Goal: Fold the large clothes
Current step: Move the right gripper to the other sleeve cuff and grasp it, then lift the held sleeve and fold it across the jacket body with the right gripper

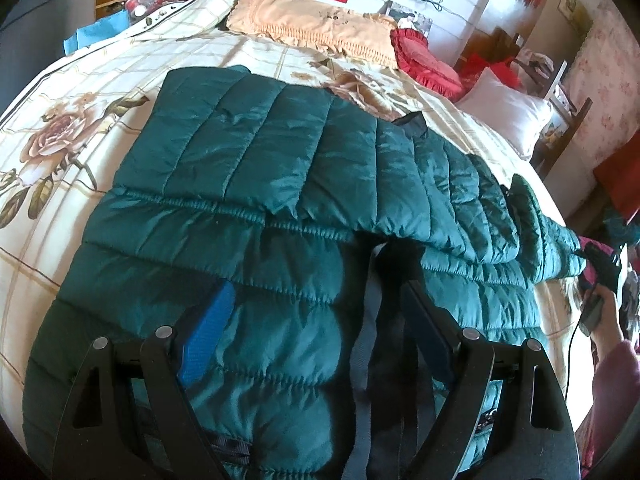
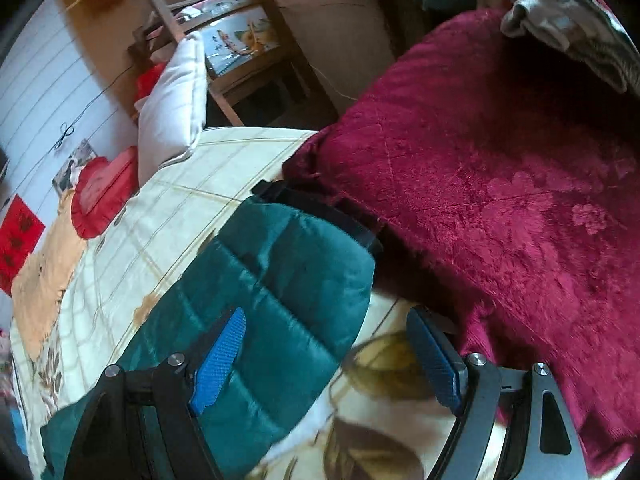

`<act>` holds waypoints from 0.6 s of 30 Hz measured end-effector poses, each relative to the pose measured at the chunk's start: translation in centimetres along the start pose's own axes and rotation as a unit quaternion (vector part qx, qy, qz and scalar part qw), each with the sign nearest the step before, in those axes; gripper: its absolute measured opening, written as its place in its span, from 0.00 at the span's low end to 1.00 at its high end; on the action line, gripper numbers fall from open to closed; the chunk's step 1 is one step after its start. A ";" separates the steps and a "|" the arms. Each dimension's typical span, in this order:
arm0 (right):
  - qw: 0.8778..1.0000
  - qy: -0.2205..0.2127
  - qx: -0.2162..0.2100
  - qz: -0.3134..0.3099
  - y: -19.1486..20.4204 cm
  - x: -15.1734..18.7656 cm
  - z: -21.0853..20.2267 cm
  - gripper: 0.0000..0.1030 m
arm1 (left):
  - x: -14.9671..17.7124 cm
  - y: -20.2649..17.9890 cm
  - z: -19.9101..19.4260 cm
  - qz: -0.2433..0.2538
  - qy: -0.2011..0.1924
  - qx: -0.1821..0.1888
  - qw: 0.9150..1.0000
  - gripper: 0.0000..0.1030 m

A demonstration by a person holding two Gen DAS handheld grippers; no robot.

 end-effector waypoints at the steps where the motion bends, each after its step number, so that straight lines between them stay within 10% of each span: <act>1: 1.000 -0.008 0.000 -0.006 0.0 -0.4 0.1 0.78 | 0.1 0.0 0.1 0.002 0.001 -0.002 1.000 0.83; 5: 0.999 -0.010 -0.011 -0.036 0.9 -0.6 1.1 0.72 | 0.4 0.0 0.4 0.006 0.007 -0.007 1.000 0.83; 11: 0.997 -0.007 -0.019 -0.073 2.2 -0.7 1.6 0.13 | 0.4 0.2 0.7 0.004 0.009 -0.008 1.000 0.83; 18: 0.986 -0.038 -0.117 -0.110 6.7 -0.7 -4.5 0.09 | 0.1 0.3 0.0 0.004 -0.003 -0.003 1.000 0.83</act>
Point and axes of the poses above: each gripper's, at about its wrist camera, not at the fingertips, and z roughly the way its jaws point, y to its left, x to its underside, the point moved 9 cm from there along z, roughly the way its jaws point, and after that the axes turned 13 degrees about -x, right-handed, at the moved point
